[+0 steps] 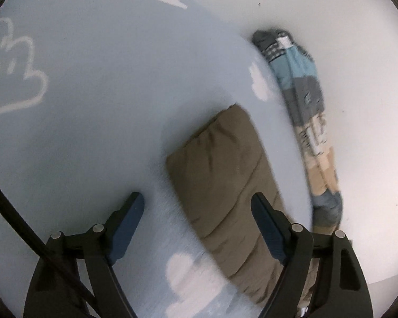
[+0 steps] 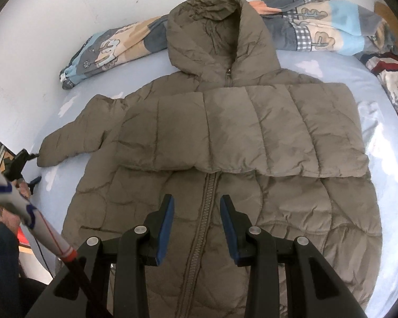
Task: Fold large clothes
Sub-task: 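Grasp the other sleeve cuff with the left gripper and lift it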
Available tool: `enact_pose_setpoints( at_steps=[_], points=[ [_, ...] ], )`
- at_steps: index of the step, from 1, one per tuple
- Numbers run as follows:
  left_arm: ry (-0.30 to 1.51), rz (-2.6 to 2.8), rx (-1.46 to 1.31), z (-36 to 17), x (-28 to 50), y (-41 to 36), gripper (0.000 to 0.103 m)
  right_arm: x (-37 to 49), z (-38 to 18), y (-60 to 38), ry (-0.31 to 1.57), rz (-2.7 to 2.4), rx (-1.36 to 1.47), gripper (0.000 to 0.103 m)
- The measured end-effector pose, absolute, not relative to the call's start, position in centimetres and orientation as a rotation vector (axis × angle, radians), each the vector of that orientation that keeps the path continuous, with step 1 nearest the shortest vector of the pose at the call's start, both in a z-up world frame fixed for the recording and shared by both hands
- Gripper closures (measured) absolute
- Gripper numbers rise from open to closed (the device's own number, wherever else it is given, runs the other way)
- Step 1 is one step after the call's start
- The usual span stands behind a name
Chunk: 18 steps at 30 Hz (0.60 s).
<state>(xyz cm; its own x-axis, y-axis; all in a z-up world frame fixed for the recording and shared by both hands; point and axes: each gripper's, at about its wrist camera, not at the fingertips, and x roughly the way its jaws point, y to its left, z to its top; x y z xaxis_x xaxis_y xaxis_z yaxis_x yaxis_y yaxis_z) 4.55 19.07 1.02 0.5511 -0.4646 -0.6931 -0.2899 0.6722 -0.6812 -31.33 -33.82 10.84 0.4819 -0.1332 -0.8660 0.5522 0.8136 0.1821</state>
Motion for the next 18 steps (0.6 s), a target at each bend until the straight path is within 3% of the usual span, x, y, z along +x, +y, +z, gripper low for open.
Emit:
enact_pose_setpoints(
  at_steps=[6, 8, 10, 18],
  points=[
    [0.970, -0.142, -0.869, -0.1, 6.5, 17.4, 0.022, -31.0, 10.2, -34.4, 0.995, -0.456, 0.479, 0.064],
    [0.956, -0.125, -0.843, 0.1, 7.1, 16.8, 0.066, -30.9, 9.8, -34.6, 1.003, -0.464, 0.482, 0.064],
    [0.958, -0.118, -0.839, 0.3, 7.2, 16.6, 0.080, -30.7, 9.5, -34.8, 1.010, -0.466, 0.482, 0.064],
    [0.847, -0.144, -0.750, 6.0, 5.3, 14.1, 0.084, -31.3, 10.2, -35.6, 0.977, -0.489, 0.496, 0.064]
  ],
)
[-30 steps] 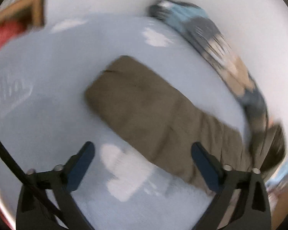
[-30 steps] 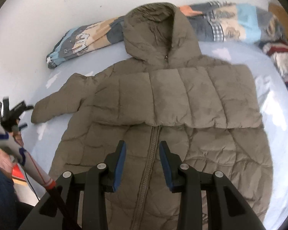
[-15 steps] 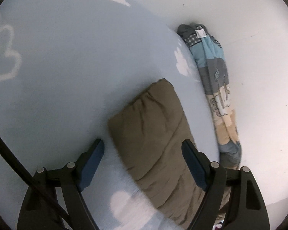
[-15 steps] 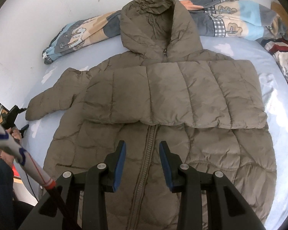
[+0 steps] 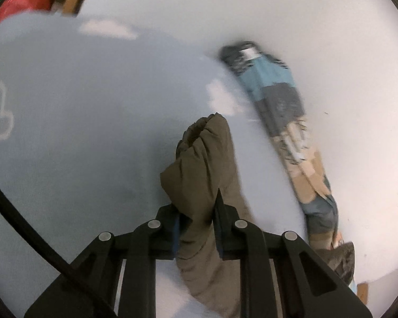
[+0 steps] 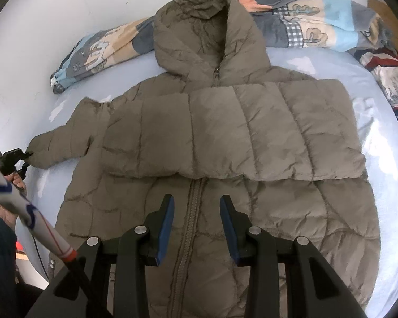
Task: Fold large clothes
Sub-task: 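Grasp the other sleeve cuff with the left gripper and lift it, then fold the held sleeve across the jacket body with the left gripper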
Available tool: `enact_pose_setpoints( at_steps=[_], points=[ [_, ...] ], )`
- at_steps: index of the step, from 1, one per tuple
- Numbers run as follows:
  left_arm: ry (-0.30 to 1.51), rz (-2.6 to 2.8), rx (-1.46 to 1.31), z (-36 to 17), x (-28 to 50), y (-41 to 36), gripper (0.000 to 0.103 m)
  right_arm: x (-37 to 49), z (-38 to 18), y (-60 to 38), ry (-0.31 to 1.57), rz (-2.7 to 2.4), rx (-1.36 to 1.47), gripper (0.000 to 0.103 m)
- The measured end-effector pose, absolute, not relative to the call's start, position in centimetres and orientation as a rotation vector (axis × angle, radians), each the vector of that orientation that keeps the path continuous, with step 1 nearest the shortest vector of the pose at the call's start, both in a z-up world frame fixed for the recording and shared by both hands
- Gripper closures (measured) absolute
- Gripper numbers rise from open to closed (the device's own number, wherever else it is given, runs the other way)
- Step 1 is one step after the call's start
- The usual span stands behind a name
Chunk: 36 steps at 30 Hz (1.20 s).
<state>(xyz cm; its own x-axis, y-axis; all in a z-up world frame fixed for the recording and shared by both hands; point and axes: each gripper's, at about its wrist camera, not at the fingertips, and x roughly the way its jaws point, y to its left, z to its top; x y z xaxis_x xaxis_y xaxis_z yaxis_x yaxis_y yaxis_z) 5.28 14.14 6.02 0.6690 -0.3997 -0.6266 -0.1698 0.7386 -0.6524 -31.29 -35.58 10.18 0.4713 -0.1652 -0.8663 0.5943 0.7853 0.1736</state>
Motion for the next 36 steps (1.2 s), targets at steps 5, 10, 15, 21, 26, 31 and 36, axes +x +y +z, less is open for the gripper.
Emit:
enact_pose_setpoints(
  at_steps=[5, 10, 15, 21, 26, 31, 36],
  points=[
    [0.741, -0.291, -0.600, 12.9, 2.5, 8.6, 0.084, -32.2, 11.2, -36.5, 0.936, -0.520, 0.523, 0.064],
    [0.672, -0.497, -0.418, 18.1, -2.3, 0.1, 0.084, -33.0, 12.3, -37.4, 0.894, -0.554, 0.553, 0.064],
    [0.647, -0.724, -0.257, 20.5, -8.9, -9.6, 0.084, -34.1, 13.2, -38.6, 0.847, -0.597, 0.589, 0.064],
    [0.750, -0.901, -0.073, 17.1, -15.3, -19.7, 0.084, -35.4, 13.7, -40.2, 0.807, -0.641, 0.635, 0.064],
    [0.904, -0.952, 0.058, 11.3, -18.9, -25.8, 0.084, -36.3, 13.6, -41.5, 0.791, -0.661, 0.664, 0.064],
    [0.960, -0.904, 0.204, 6.8, -20.5, -28.5, 0.082, -36.6, 13.2, -42.4, 0.791, -0.671, 0.701, 0.064],
    [1.004, -0.970, 0.201, 8.5, -21.5, -28.2, 0.035, -36.7, 12.8, -42.8, 0.786, -0.667, 0.725, 0.064]
  ],
)
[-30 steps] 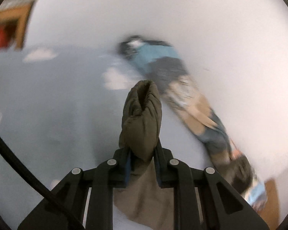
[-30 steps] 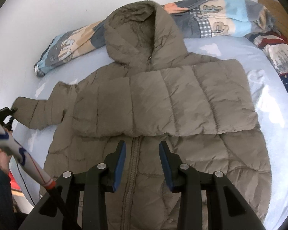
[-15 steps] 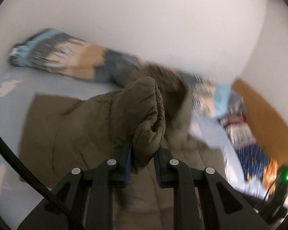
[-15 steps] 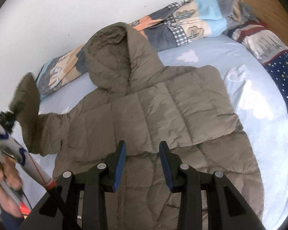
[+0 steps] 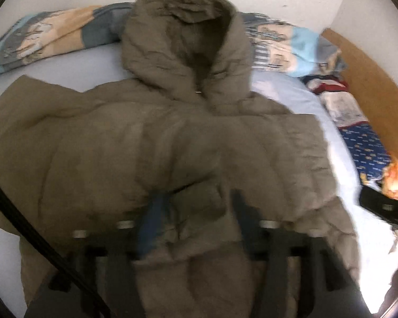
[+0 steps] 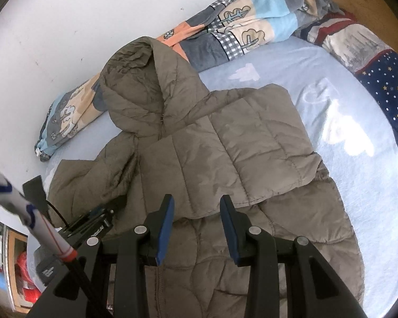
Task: Fold large clothes
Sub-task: 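Fold the held sleeve across the jacket body with the left gripper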
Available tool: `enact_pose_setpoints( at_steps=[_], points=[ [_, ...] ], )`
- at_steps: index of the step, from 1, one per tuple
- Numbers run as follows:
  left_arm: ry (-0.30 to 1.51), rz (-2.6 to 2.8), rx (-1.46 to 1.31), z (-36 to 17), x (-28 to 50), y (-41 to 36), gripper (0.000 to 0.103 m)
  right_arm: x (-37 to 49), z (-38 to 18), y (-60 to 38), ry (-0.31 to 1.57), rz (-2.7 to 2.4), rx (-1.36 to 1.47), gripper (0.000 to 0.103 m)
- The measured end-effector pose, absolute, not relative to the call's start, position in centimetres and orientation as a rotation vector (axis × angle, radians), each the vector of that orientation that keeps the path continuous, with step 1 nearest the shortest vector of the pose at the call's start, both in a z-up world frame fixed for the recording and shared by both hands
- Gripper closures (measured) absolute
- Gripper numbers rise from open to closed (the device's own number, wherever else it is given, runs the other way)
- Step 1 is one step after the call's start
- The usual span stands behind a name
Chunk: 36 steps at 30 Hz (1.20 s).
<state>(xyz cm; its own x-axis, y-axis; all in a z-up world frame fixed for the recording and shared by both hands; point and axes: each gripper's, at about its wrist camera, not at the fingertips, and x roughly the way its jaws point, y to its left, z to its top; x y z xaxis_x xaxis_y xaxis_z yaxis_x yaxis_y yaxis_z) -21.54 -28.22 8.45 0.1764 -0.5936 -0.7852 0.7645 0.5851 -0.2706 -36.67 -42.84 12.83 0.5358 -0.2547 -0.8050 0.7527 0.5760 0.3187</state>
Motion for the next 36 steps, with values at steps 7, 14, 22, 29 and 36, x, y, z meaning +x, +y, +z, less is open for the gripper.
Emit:
enact_pose_setpoints(
  at_steps=[7, 14, 22, 29, 36],
  points=[
    [0.906, -0.982, 0.087, 15.6, -21.3, -23.3, 0.033, -36.9, 12.1, -44.2, 0.733, -0.605, 0.837, 0.064],
    [0.794, -0.502, -0.001, 16.6, -14.1, -12.4, 0.019, -34.0, 8.7, -42.7, 0.744, -0.419, 0.969, 0.058],
    [1.024, -0.346, -0.214, 10.6, -6.2, -7.6, 0.019, -29.9, 5.9, -41.6, 0.686, -0.277, 1.080, 0.058],
    [1.069, -0.400, -0.191, 9.7, -5.7, -9.9, 0.019, -27.8, 3.0, -41.8, 0.712, -0.259, 1.121, 0.058],
    [1.064, -0.449, -0.145, 10.1, -6.3, -11.9, 0.019, -27.1, 4.3, -40.8, 0.679, -0.235, 1.024, 0.083]
  ],
)
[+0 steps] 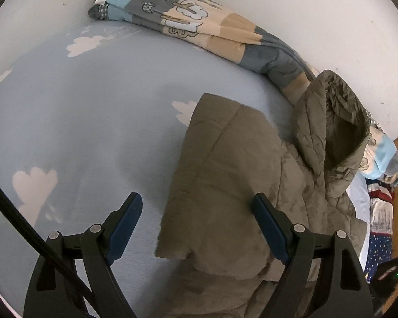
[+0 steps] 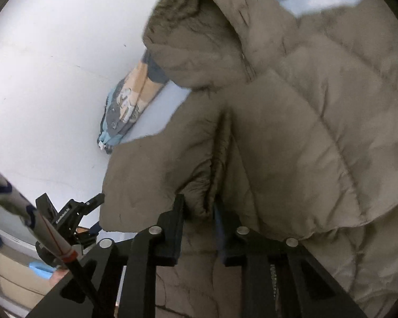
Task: Fold large clothes
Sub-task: 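Fold the held sleeve across the jacket body with the left gripper, then release the sleeve onto the jacket and withdraw the left gripper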
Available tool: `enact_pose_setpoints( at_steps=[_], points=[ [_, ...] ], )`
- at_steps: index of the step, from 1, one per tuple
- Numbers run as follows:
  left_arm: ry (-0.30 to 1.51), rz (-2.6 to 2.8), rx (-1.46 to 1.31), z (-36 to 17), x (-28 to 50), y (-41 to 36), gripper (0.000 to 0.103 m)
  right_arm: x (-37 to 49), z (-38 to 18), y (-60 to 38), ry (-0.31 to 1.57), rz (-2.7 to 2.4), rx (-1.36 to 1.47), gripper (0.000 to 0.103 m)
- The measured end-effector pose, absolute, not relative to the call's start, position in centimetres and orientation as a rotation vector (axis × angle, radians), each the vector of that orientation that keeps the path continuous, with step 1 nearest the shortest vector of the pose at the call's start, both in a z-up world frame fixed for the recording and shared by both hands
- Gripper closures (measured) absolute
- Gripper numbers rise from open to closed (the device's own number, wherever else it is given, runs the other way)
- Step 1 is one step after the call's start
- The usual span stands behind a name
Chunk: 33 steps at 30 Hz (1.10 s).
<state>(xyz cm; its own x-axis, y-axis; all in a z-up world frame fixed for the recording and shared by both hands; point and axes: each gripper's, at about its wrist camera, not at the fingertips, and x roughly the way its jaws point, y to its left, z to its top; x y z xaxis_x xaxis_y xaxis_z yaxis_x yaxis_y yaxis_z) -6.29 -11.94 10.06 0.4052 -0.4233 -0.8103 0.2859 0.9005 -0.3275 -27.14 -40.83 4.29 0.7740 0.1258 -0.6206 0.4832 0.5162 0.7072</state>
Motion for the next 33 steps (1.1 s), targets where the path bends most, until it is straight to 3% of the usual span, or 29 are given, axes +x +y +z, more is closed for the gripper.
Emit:
enact_pose_setpoints(
  at_steps=[12, 22, 33],
  points=[
    [1.046, -0.509, -0.056, 10.2, -7.9, -14.5, 0.019, -31.8, 14.7, -43.1, 0.628, -0.506, 0.685, 0.085],
    [1.019, -0.519, 0.129, 8.5, -9.6, -18.4, 0.019, -32.0, 12.8, -45.3, 0.769, -0.671, 0.597, 0.085],
    [1.050, -0.497, 0.271, 6.0, -10.1, -20.2, 0.019, -33.4, 6.9, -48.0, 0.898, -0.741, 0.739, 0.084]
  ],
)
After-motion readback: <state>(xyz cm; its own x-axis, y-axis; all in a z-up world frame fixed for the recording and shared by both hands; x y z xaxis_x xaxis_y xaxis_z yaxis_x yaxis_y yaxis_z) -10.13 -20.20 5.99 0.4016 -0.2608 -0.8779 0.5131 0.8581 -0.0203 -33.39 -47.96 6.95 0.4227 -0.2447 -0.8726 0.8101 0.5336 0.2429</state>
